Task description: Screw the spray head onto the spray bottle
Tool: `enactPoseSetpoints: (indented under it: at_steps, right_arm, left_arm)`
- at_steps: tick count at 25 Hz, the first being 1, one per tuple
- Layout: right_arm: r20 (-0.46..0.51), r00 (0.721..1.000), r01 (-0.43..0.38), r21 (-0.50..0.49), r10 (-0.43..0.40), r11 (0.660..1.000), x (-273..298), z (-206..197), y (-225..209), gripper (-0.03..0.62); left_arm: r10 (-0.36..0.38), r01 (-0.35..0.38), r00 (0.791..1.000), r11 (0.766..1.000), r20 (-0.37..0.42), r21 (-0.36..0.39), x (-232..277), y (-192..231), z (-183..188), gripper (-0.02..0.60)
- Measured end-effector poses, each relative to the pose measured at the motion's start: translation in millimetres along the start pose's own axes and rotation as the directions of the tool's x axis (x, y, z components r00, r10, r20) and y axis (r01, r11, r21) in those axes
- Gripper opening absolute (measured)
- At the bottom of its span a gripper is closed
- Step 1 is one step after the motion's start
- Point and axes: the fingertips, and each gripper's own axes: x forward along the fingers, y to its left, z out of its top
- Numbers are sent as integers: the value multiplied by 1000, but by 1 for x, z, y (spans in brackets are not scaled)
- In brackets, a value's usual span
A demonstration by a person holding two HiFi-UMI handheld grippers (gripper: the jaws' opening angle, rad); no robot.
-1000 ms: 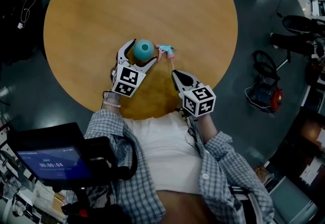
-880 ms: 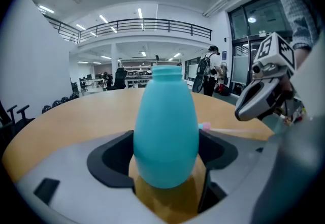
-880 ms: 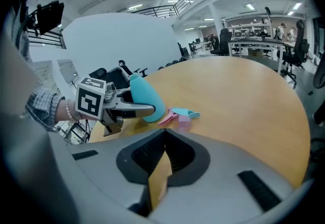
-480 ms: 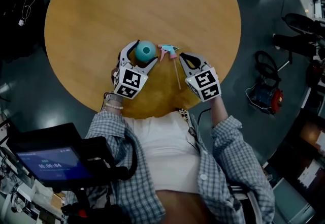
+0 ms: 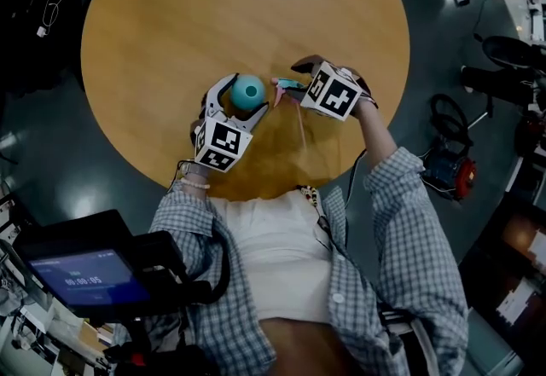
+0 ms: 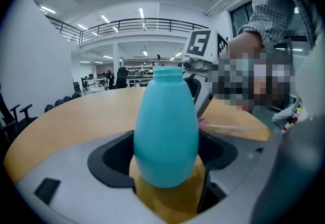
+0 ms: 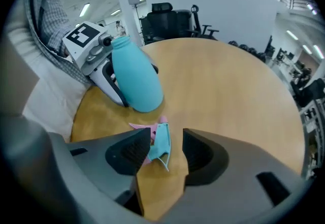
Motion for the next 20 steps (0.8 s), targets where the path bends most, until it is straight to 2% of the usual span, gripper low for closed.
enactPoseSetpoints:
  at_steps: [3,7,12,16,20]
  right_arm:
    - [-54,991,-124,-25,123,992,10,1,9,176]
    - [-155,973,-179,-43,170,983,22,-9,4,176]
    - [-146,939,-308,46,311,950,26,-11,11,169]
    - [-125,929,-343,68,349,937,24,-11,14,117]
    - [-75,948,-304,75,309,950,20,-9,12,110]
  left_arm:
    - [3,-3,1000,1000,-1,-1,-1,0,0,394]
    - [4,-4,1000,1000,-2,-2,-2,-2,0,394]
    - [5,-5,1000,1000,-1,-8,-3,-2,0,394]
    - [9,-9,1000,1000,2,-9,-2,-3,1,394]
    - [9,-9,1000,1000,4,-9,-1,-1,1,394]
